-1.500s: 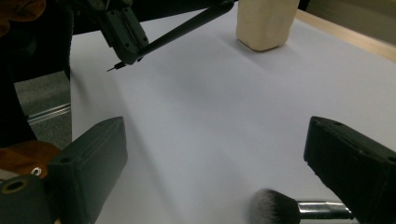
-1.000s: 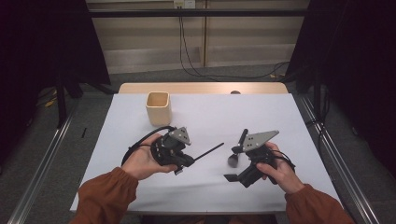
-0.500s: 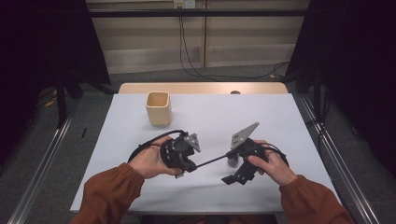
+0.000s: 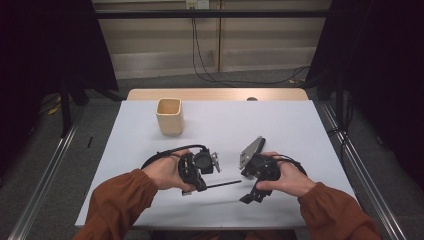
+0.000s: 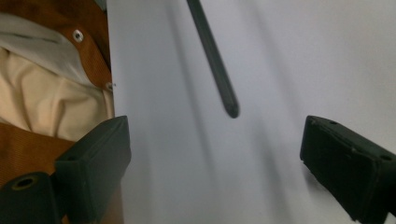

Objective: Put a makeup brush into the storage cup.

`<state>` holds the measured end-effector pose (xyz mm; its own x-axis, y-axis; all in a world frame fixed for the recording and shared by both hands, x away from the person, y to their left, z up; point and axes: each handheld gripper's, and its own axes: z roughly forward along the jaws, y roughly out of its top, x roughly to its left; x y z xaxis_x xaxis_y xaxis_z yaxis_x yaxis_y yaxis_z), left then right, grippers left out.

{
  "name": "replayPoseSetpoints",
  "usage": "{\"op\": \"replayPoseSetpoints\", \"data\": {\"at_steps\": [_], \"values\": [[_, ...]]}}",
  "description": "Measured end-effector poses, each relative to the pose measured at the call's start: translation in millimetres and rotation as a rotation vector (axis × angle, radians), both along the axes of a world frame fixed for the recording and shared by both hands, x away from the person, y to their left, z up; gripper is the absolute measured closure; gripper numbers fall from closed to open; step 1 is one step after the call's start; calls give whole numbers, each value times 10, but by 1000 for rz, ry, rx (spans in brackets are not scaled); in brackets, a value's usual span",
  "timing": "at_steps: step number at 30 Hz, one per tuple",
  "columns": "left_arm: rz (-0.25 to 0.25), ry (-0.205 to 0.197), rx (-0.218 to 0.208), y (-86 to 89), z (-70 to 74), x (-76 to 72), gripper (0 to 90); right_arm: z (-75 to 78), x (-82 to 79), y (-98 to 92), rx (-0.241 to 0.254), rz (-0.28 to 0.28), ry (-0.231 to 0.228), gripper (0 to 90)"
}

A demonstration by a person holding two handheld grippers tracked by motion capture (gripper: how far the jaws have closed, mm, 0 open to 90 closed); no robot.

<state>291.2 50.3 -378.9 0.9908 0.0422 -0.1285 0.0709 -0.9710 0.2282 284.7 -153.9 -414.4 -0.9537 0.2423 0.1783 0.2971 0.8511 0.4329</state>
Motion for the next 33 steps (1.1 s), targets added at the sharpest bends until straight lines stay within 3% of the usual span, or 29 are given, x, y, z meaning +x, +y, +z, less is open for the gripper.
{"op": "replayPoseSetpoints", "data": {"at_steps": [8, 11, 18, 21, 24, 27, 28, 30, 31, 33], "values": [[10, 22, 0, 7, -56, -2, 857, -59, 0, 129, -56, 57, -20, 105], [3, -1, -5, 2, -66, 3, 856, -44, 4, 168, -44, 90, -56, 223], [25, -2, -9, 7, -104, 33, 857, 10, 90, 264, -74, 119, -4, 437], [16, 3, -12, 17, -103, 45, 857, 8, 117, 309, -83, 120, -17, 486], [41, -3, -15, 20, -113, 61, 857, 21, 123, 319, -73, 116, -27, 556], [41, -23, -17, 12, -133, 62, 857, 29, 126, 307, -66, 122, -30, 632], [43, -2, -23, 11, -139, 64, 856, 29, 126, 305, -67, 122, -38, 653], [38, -22, -18, 8, -152, 58, 856, 30, 124, 302, -69, 124, -40, 698], [34, -1, -16, 9, -154, 65, 857, 32, 121, 303, -67, 120, -40, 707], [33, -28, -24, 10, -149, 60, 856, 33, 125, 311, -54, 129, -55, 704]]}}
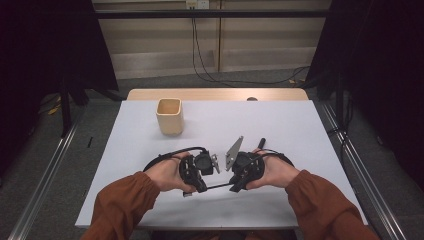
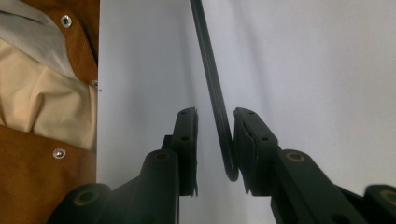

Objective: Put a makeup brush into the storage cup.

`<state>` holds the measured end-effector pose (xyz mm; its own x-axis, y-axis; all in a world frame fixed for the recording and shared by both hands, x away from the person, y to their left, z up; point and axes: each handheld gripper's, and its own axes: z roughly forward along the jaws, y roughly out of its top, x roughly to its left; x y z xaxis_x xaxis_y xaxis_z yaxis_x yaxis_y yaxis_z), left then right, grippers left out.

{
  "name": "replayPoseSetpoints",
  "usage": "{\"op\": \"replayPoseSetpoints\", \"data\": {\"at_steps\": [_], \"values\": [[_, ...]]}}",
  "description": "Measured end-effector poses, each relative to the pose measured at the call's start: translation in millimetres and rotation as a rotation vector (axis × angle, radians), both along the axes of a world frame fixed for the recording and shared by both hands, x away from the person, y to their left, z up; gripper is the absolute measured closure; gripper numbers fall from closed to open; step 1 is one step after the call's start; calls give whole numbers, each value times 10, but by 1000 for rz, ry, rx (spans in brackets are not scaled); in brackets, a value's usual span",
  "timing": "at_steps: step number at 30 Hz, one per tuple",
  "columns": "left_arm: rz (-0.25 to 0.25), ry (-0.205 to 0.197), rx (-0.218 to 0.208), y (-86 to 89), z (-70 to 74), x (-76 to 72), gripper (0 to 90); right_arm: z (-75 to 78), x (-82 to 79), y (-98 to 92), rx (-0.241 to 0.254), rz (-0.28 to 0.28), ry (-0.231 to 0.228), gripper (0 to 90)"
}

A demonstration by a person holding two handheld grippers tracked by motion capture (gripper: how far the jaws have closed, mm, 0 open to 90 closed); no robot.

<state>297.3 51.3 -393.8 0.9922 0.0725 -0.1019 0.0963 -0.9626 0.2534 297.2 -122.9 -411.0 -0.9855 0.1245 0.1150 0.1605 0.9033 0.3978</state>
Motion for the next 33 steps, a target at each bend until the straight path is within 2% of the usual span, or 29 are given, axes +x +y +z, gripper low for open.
{"op": "replayPoseSetpoints", "data": {"at_steps": [1, 2, 4, 6, 8, 12, 13, 17, 19, 20, 21, 22, 23, 24, 26, 28, 31, 33], "values": [[10, 15, -14, 4, 3, -6, 856, 4, -3, 5, 11, 1, 5, 720], [5, -3, -10, 7, 6, -8, 856, 6, -3, 10, 16, 1, 5, 742], [8, 18, -13, 11, -1, -9, 856, 1, 10, 19, 18, 9, 2, 787], [2, 1, -15, 12, 2, -8, 855, -7, 20, 19, 13, 10, 3, 827], [-3, 11, -19, 13, 7, 3, 854, -25, 27, 13, 9, 21, 6, 838], [1, -3, -20, 16, -2, 6, 846, -42, 25, 14, 8, 43, 19, 855], [11, 14, -24, 23, 1, 12, 842, -41, 25, 14, 11, 47, 23, 858], [37, 35, -73, 81, 5, 47, 826, -34, 45, -14, 39, 45, 57, 862], [31, 38, -80, 102, 15, 69, 817, -30, 52, -28, 50, 46, 63, 862], [62, 23, -99, 109, 3, 59, 789, -27, 53, -34, 53, 42, 61, 862], [47, 24, -94, 116, 10, 74, 756, -26, 58, -39, 60, 50, 58, 862], [56, 31, -106, 125, 8, 73, 745, -21, 53, -42, 55, 45, 59, 862], [71, 6, -127, 133, 4, 64, 730, -19, 55, -46, 61, 46, 55, 862], [59, 5, -124, 143, 21, 81, 698, -11, 52, -52, 56, 39, 58, 862], [68, 0, -162, 171, 35, 90, 666, -3, 49, -62, 57, 27, 66, 862], [83, -1, -178, 189, 25, 90, 613, -5, 50, -72, 66, 17, 74, 862], [118, -12, -191, 219, -7, 113, 499, -20, 49, -87, 64, 5, 77, 862], [141, -5, -220, 244, -27, 135, 429, -24, 55, -101, 70, 2, 75, 862]]}}
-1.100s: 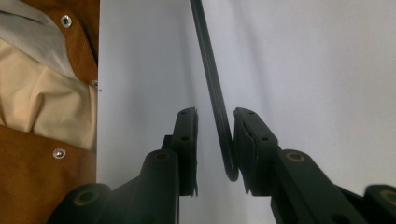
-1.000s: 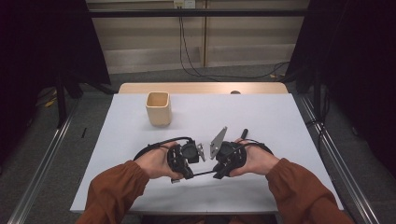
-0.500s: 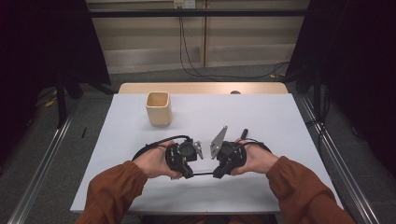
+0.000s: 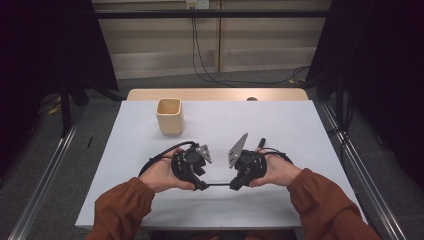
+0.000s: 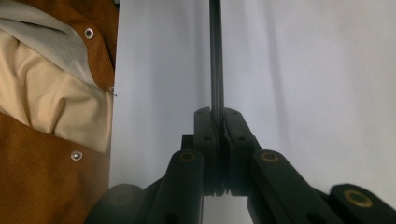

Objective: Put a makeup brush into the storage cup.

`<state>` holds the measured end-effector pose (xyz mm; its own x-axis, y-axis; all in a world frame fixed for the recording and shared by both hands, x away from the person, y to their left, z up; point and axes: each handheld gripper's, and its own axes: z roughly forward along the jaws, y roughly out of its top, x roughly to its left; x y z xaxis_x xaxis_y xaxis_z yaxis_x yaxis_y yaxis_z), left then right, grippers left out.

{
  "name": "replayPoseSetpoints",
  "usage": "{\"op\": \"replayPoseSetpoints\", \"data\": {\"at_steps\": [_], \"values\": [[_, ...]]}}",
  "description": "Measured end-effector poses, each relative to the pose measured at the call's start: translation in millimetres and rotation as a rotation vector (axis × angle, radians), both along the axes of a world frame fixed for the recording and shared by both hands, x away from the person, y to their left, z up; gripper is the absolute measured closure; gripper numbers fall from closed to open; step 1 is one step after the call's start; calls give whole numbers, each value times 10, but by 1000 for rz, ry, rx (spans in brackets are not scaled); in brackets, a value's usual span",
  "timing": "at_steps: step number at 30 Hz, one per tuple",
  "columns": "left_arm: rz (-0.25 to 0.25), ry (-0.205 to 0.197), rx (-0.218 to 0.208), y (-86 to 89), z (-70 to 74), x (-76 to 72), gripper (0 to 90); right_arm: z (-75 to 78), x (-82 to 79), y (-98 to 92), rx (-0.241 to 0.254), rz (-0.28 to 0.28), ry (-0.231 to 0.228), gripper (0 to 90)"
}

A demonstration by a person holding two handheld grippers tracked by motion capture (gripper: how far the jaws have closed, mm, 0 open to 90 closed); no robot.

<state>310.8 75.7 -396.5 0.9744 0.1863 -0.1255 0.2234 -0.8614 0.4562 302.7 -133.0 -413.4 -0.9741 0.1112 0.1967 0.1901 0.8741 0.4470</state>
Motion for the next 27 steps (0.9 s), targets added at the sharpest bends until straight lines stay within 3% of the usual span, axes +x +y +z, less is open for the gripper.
{"op": "replayPoseSetpoints", "data": {"at_steps": [6, 10, 14, 17, 18, 20, 22, 27], "values": [[65, -38, -27, 60, -21, 38, 225, 44, 6, -61, 14, -13, 4, 861], [103, -25, -68, 99, -3, 67, 109, 50, 14, -109, 3, -31, 5, 861], [138, -53, -85, 155, 11, 92, 69, 48, 18, -147, 6, -47, 10, 861], [166, -34, -113, 222, -9, 101, 56, 45, 36, -179, -1, -52, 9, 861], [175, -37, -127, 251, -29, 84, 50, 48, 35, -192, -2, -66, 10, 861], [172, -50, -116, 309, -44, 82, 49, 44, 41, -221, 1, -67, 4, 861], [204, -51, -144, 345, -58, 68, 49, 37, 40, -257, 1, -73, 8, 861], [229, -91, -150, 424, -62, 47, 43, 33, 31, -356, 5, -103, 12, 861]]}}
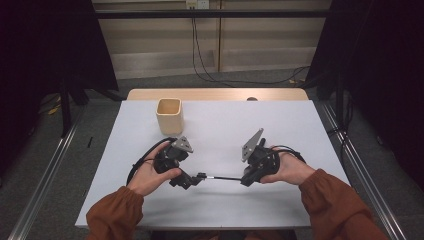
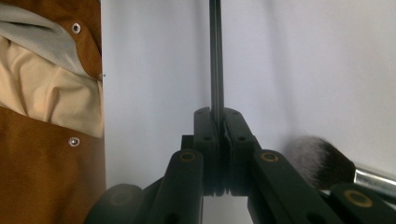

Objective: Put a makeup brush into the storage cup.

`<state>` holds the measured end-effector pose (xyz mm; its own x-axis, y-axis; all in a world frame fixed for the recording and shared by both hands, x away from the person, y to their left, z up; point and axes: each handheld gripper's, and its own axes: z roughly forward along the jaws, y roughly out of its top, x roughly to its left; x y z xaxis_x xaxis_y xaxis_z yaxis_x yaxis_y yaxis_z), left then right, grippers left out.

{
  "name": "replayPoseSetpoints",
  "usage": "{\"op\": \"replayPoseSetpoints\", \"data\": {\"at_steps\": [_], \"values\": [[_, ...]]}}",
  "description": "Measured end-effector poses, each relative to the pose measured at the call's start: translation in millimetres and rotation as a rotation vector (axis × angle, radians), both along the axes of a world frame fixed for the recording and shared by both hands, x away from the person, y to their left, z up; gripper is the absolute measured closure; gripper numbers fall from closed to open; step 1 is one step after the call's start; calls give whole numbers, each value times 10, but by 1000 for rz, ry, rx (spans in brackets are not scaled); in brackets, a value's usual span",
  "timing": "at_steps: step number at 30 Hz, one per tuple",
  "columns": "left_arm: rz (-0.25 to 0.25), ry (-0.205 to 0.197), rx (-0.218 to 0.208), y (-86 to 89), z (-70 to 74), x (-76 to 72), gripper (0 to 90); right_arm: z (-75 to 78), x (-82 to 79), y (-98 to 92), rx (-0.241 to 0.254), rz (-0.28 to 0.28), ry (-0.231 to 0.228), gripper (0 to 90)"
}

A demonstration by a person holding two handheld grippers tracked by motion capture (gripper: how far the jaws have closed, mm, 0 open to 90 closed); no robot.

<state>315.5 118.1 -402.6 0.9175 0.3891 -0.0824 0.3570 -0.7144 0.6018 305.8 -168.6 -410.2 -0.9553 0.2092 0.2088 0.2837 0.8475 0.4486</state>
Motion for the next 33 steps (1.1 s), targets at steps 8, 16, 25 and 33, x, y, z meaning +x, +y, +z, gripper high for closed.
{"op": "replayPoseSetpoints", "data": {"at_steps": [8, 16, 25, 33], "values": [[27, -12, -24, 52, -80, -102, 38, -17, -4, -167, 50, -72, -26, 860], [99, -35, -74, 102, -134, -200, 38, -44, -69, -259, 87, -128, -57, 860], [153, -59, -106, 177, -190, -243, 44, -118, -79, -356, 174, -248, -90, 860], [165, -82, -145, 195, -165, -274, 42, -212, -131, -377, 243, -326, -105, 860]]}}
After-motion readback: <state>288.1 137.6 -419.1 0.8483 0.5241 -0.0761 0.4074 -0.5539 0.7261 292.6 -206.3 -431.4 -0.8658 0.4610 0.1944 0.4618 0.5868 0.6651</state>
